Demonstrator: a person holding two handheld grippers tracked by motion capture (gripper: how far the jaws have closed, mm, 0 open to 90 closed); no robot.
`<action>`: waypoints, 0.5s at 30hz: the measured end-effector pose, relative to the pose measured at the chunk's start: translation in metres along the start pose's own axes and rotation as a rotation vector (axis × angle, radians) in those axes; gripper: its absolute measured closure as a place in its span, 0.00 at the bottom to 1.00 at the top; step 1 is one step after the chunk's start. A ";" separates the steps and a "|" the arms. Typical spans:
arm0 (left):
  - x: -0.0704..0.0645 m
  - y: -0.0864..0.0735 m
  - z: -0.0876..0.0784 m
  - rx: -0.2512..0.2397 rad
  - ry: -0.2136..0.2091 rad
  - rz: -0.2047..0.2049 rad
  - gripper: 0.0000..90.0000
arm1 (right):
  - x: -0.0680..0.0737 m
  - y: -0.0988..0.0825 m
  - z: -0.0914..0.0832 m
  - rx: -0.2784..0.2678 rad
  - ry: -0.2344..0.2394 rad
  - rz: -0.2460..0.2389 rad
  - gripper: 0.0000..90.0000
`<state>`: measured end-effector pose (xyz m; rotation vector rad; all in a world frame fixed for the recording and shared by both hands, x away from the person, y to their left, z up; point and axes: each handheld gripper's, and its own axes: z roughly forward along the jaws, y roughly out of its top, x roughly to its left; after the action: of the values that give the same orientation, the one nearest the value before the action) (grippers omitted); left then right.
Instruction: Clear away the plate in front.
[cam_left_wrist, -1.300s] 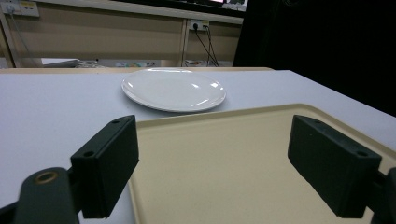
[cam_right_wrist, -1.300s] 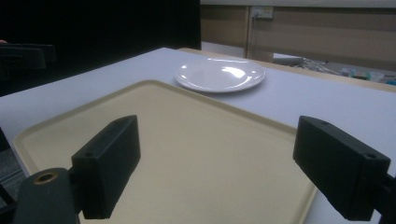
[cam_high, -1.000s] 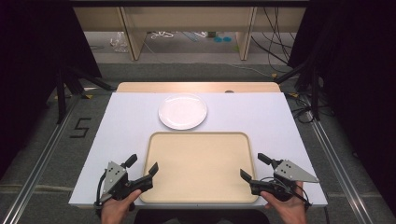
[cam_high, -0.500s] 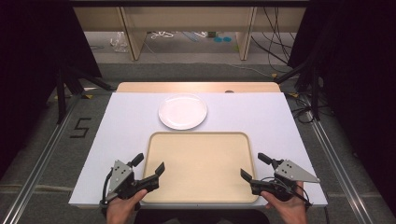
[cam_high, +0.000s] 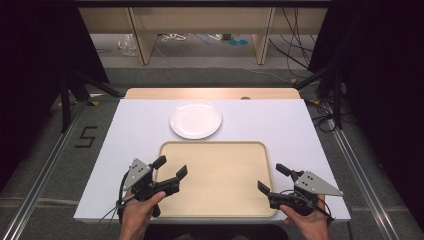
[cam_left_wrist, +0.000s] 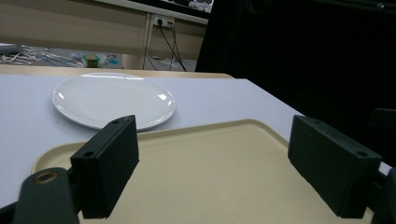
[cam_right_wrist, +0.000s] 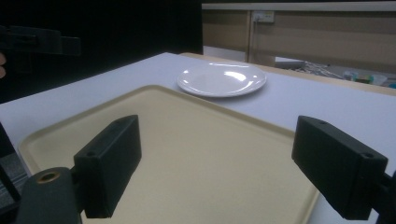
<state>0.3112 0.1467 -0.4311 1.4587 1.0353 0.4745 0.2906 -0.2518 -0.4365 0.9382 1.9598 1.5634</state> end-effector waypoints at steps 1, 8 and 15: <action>0.002 0.000 0.003 0.012 -0.015 -0.007 0.17 | 0.000 0.000 0.000 0.001 0.015 0.007 0.19; 0.016 0.006 0.026 0.089 -0.025 -0.125 0.18 | -0.002 0.000 -0.001 -0.001 0.016 0.001 0.19; 0.024 0.010 0.036 0.107 -0.010 -0.189 0.19 | -0.002 0.000 -0.001 0.003 0.023 0.001 0.19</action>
<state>0.3556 0.1465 -0.4357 1.4389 1.1926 0.2790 0.2914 -0.2537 -0.4364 0.9267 1.9785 1.5793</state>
